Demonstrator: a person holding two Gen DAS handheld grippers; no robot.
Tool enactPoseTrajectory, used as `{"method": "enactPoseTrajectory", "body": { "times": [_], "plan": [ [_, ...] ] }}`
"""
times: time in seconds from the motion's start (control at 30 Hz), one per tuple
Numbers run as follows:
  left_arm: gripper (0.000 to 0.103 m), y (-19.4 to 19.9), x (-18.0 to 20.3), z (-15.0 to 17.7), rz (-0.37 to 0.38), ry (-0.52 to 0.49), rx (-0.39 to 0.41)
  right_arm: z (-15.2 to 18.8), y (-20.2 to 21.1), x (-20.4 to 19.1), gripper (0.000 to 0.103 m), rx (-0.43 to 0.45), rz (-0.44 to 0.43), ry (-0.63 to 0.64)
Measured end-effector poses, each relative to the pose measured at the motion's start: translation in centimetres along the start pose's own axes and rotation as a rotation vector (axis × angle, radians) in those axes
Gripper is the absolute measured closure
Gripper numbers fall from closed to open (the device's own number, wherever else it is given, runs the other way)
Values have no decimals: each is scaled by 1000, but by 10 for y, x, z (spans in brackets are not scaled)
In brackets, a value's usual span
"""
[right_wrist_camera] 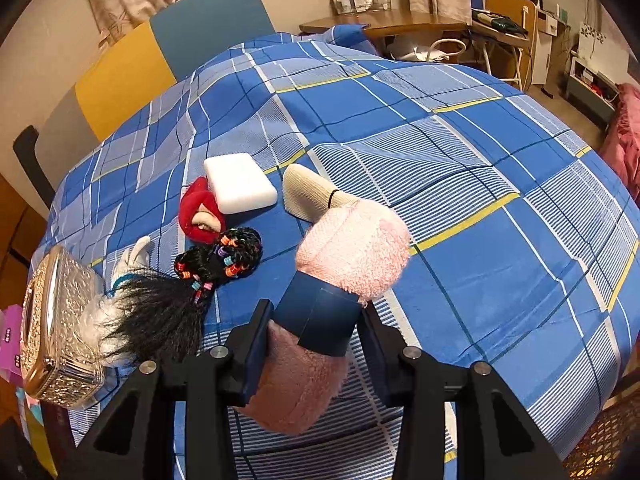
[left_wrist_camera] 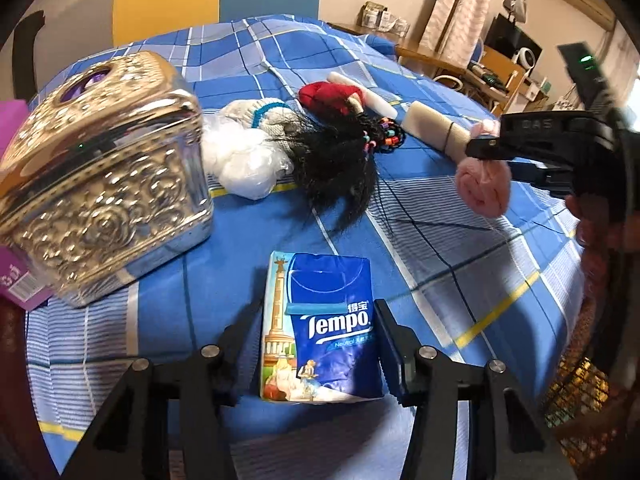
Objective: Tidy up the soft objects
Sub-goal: 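Carry the tissue pack into the gold tray and open the left gripper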
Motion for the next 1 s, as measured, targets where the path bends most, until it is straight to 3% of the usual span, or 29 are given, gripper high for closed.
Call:
{"method": "enactPoseTrajectory", "body": {
  "times": [0.17,0.4,0.77,1.0],
  "plan": [
    [50,25,-14,13,50,26,25,1,1,-5,60,7,-2,23],
    [50,77,-39,30,59,39,108,5,-2,-15,60,-4,-32,65],
    [50,135,-138,51,3,233,195,7,2,-24,60,24,-17,109],
    [50,147,-216,51,-48,394,234,5,6,-20,60,44,-28,85]
  ]
}}
Point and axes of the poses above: each gripper's, at about its wrist camera, not at the fingertips, and y roughly against the way its jaws point, x to its right, z to its underside, the point moved 2 cm from there along -y, roughly the way its jaws point, and after that the axes turned 8 degrees about -x, right-handed, at the moved point
